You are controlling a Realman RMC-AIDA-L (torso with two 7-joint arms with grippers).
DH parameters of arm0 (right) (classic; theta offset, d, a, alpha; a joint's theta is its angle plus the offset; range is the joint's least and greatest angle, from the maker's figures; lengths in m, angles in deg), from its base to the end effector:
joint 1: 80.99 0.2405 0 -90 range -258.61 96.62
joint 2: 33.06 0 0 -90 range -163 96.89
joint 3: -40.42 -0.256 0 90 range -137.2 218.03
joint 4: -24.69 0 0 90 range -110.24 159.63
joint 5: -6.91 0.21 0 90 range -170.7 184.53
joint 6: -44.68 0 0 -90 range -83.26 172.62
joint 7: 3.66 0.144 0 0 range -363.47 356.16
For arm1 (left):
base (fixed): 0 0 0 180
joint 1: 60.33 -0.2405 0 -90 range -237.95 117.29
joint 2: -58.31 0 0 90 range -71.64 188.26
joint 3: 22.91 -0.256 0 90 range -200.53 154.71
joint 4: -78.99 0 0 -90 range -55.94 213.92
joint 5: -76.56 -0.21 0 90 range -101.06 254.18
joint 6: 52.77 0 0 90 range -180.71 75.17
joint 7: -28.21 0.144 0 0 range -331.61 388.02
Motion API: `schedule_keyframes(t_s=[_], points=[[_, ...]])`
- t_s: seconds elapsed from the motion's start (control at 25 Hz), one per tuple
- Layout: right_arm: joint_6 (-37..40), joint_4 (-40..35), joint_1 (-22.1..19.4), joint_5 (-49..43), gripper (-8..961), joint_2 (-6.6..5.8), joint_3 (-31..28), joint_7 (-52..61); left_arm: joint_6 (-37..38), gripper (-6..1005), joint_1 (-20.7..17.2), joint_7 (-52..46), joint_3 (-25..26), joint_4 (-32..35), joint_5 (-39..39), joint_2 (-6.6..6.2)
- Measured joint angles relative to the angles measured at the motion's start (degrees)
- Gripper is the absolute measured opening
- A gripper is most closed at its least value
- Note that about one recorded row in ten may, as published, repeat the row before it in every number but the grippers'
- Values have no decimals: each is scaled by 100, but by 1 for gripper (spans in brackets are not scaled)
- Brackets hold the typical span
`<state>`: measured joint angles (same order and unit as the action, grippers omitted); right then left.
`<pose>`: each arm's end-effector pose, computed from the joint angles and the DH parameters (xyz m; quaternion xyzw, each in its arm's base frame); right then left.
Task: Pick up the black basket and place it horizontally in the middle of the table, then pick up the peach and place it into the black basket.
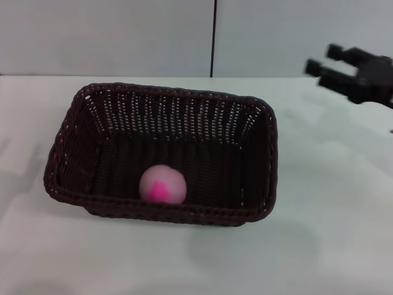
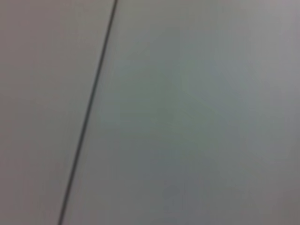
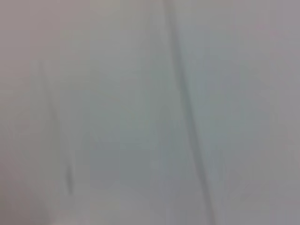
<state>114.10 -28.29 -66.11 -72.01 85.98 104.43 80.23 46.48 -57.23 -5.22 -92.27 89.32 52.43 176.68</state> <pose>0.2551 0.3358 0.0318 -0.8607 0.2494 0.3401 0.2852 -0.3579 0.1909 0.0447 -0.6437 -0.2070 -0.4685 0.5686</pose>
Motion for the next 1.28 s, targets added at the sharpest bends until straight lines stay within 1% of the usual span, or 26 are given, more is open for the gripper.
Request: schedule_keyframes(t_s=[0.04, 0.08, 0.2, 0.24, 0.28, 0.36, 0.44, 0.56, 0.72, 0.88, 1.0, 1.28], points=[[460, 1173, 5, 1193, 711, -5, -215, -1379, 3, 697, 129, 171, 136, -294, 0, 6], [460, 1173, 5, 1193, 711, -5, -215, -1379, 3, 697, 129, 171, 136, -294, 0, 6], [1305, 2854, 225, 2520, 711, 7, -445, -3264, 8, 697, 298, 438, 183, -517, -3, 26], [1761, 3878, 466, 3177, 711, 36, -485, -4350, 8, 697, 336, 496, 184, -549, -5, 29], [1761, 3878, 466, 3177, 711, 36, -485, -4350, 8, 697, 410, 573, 185, -581, -4, 29], [2134, 4763, 740, 3711, 711, 70, -487, -5341, -5, 697, 490, 667, 187, -594, -5, 29], [2316, 5321, 966, 3932, 711, 84, -494, -5835, -20, 697, 525, 707, 187, -595, -5, 29], [2393, 5635, 1141, 3974, 711, 85, -482, -5929, -63, 697, 588, 751, 204, -637, -4, 35], [2413, 5643, 1141, 4001, 712, 84, -499, -5870, -73, 697, 671, 782, 225, -736, -4, 43], [2404, 5621, 1148, 4013, 712, 85, -504, -5859, -107, 697, 685, 784, 228, -816, -4, 45], [2534, 5620, 1145, 4013, 712, 85, -507, -5837, -116, 697, 688, 785, 230, -900, -11, 46], [2537, 5632, 1195, 4003, 712, 85, -501, -5828, -109, 697, 702, 785, 230, -920, -6, 46]])
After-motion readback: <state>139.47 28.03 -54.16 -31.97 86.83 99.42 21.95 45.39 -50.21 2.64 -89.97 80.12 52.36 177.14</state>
